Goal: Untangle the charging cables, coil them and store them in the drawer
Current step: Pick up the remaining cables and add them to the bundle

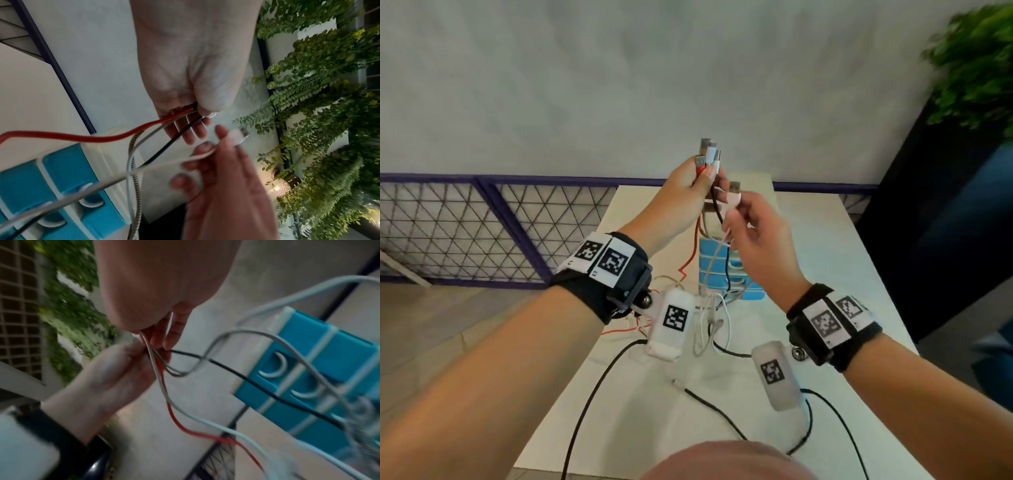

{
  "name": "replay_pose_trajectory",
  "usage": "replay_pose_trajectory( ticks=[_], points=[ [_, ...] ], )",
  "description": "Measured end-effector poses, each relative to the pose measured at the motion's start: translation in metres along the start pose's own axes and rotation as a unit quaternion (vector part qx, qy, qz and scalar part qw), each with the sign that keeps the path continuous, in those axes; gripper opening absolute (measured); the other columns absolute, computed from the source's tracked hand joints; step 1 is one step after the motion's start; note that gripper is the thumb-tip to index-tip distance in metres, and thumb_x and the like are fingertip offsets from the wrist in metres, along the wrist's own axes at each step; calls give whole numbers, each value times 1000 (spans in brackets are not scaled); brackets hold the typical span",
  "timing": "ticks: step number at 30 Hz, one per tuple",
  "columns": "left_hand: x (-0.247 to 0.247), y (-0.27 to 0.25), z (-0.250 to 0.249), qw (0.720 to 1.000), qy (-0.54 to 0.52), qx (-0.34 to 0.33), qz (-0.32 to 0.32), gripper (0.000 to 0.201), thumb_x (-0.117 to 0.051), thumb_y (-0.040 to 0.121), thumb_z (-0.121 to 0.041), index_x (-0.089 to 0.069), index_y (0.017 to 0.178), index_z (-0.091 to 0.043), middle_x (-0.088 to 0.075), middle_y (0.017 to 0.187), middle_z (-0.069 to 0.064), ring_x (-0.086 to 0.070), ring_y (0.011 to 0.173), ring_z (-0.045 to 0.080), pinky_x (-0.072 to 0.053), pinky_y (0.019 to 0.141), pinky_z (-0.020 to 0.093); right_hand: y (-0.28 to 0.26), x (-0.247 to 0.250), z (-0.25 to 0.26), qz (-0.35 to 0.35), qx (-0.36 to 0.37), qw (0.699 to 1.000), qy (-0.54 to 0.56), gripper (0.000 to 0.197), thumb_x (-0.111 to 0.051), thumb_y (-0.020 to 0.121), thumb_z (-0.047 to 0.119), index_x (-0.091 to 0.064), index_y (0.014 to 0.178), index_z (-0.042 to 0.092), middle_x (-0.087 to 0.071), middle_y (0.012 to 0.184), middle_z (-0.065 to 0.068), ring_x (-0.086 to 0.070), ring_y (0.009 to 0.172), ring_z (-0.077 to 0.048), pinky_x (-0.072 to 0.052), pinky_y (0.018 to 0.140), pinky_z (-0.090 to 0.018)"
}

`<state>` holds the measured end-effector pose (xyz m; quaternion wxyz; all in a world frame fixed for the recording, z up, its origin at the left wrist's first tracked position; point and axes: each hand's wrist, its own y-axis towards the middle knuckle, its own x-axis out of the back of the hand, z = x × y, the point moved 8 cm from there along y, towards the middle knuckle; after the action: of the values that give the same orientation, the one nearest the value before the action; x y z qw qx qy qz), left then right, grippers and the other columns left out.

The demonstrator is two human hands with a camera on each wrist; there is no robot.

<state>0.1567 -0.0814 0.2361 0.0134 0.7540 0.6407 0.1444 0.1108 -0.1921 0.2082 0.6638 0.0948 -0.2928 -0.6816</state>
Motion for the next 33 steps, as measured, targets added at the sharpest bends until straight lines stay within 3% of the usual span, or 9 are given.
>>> replay_pose_trajectory(
  ticks=[5,11,14,17,20,22,27,29,33],
  points=[
    [-26,1,-11,1000,2,8,26,23,-33,103,-18,-52,107,-7,-63,88,4,-66,85,20,-55,84,48,40,45,22,-61,-7,998,7,17,-53,98,18,-56,87,30,-63,70,10,-60,60,-2,-51,56,-21],
    [-47,-2,-26,999,-43,-4,20,21,-35,103,-19,-55,103,-15,-63,109,-4,-64,102,10,-56,87,31,54,53,-7,-5,-65,984,-164,16,-42,100,21,-50,90,11,-60,91,-9,-57,75,-16,-42,61,-28],
    [-49,-4,-30,1000,2,-16,-1,20,-37,102,-23,-56,100,-17,-62,110,-3,-60,96,1,-50,78,9,43,42,-14,25,-119,988,-94,19,-34,101,25,-48,97,12,-66,88,-12,-70,76,-25,-55,70,-46],
    [-55,-10,-27,999,-29,24,14,23,-36,102,-24,-56,106,-15,-61,110,4,-62,82,10,-54,61,20,37,37,-11,34,-156,987,15,18,-30,103,19,-45,99,10,-60,80,-4,-68,64,-7,-57,61,-34],
    [-54,-15,-25,997,-70,41,11,23,-37,102,-23,-57,112,-14,-62,102,1,-62,75,9,-50,55,17,39,35,-9,38,-166,982,85,21,-30,104,17,-47,108,5,-58,87,-7,-66,76,-18,-60,70,-44],
    [-55,-17,-24,997,-71,31,15,23,-37,102,-23,-56,111,-14,-57,89,2,-56,62,8,-44,51,20,36,28,-11,63,-183,969,152,20,-29,105,18,-46,103,8,-57,81,-9,-64,64,-20,-60,65,-41],
    [-57,-20,-8,993,-94,37,65,26,-39,102,-27,-52,123,-23,-49,88,8,-55,64,4,-50,68,20,25,8,-31,109,-239,933,245,29,-31,102,31,-47,83,16,-39,53,6,-33,46,-10,-34,49,-26],
    [-54,-25,1,986,-131,44,96,29,-44,100,-30,-50,128,-32,-52,85,5,-55,76,14,-47,84,34,20,2,-36,121,-261,916,279,29,-32,103,29,-46,82,14,-36,56,4,-31,48,-10,-31,49,-25],
    [-18,-32,42,975,-192,108,22,27,-44,98,-39,-51,124,-39,-60,120,-3,-59,110,16,-44,93,35,13,-8,-38,174,-260,903,294,32,-30,105,32,-50,98,8,-32,60,5,-28,47,-7,-28,48,-20]
  ],
)
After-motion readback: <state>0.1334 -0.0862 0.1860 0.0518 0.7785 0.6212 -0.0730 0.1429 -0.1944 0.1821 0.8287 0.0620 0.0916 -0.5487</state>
